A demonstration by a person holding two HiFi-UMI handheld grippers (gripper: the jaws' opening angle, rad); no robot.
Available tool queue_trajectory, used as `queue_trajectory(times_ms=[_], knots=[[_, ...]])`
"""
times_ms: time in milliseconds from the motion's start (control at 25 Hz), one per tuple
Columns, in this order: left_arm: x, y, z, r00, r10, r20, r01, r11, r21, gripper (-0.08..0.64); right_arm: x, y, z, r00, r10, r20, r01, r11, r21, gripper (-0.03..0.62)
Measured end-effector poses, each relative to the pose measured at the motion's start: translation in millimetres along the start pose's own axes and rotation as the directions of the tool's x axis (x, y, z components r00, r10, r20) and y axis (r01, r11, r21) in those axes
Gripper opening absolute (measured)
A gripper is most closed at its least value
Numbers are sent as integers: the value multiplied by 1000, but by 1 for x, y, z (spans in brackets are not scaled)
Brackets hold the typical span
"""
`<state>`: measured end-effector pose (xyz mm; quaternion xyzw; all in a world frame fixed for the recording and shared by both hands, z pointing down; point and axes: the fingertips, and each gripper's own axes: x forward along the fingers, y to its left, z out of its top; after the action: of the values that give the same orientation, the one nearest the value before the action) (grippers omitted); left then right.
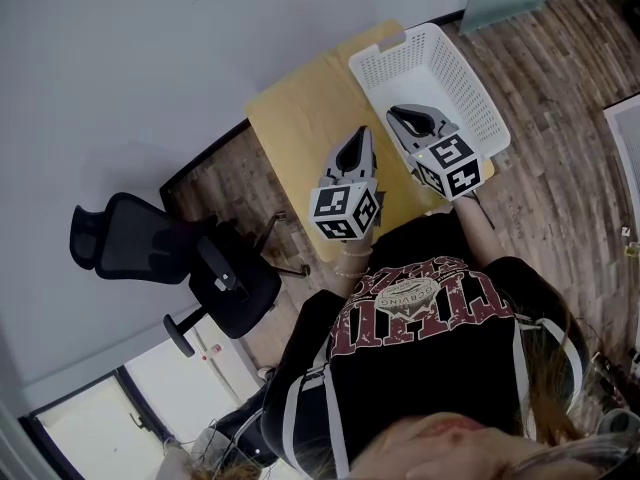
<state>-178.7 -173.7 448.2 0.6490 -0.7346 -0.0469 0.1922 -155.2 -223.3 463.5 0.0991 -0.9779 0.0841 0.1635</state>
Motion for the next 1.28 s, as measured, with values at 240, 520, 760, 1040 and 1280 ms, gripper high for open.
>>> queue_trajectory(times_ms=[240, 520, 760, 1040, 1280], knots=[[7, -11, -2, 1000, -30, -8, 30, 1000, 9, 48, -11, -14, -4, 999, -38, 5, 38, 999, 28, 26], [15, -29, -5, 997, -77, -25, 78, 997, 18, 47, -27, -27, -7, 997, -75, 7, 74, 996, 50, 23], [19, -40, -7, 994, -105, -35, 106, 994, 23, 48, -36, -32, -9, 995, -98, 4, 98, 994, 48, 20], [22, -47, -10, 992, -122, -43, 123, 992, 26, 48, -41, -34, -15, 995, -104, -11, 104, 994, 43, 19], [24, -46, -10, 991, -123, -47, 125, 992, 23, 48, -39, -34, -18, 995, -98, -27, 99, 994, 40, 18]])
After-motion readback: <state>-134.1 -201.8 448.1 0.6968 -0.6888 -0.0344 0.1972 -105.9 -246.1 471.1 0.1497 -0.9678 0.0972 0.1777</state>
